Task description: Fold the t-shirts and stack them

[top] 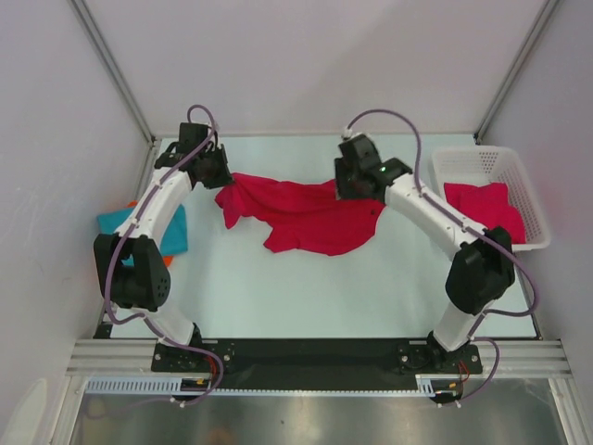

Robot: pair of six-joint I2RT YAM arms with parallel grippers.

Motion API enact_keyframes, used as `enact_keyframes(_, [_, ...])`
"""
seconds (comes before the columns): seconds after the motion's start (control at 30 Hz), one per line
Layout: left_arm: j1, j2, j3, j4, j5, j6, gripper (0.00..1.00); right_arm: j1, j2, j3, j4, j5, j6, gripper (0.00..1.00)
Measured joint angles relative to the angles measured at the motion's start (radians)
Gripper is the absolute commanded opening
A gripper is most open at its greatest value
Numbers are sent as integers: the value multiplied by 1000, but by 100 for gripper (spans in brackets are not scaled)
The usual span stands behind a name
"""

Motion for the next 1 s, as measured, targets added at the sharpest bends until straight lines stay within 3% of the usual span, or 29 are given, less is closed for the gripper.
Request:
enact_keyframes(0.13, [0,-3,-15,14,9,-8,0,152,-13,-148,74,-65,56,49])
enact_keyframes(0.33, [0,-45,-69,36,17,-14,0,234,85,-208,103,-93,116,49])
enact_keyframes(0.8, [1,-80,-118,55,20,-14,0,396,341,108,74,-111,122,49])
enact_keyframes(1.0, [7,-81,-118,56,21,-14,0,402,382,128,72,-130,123,49])
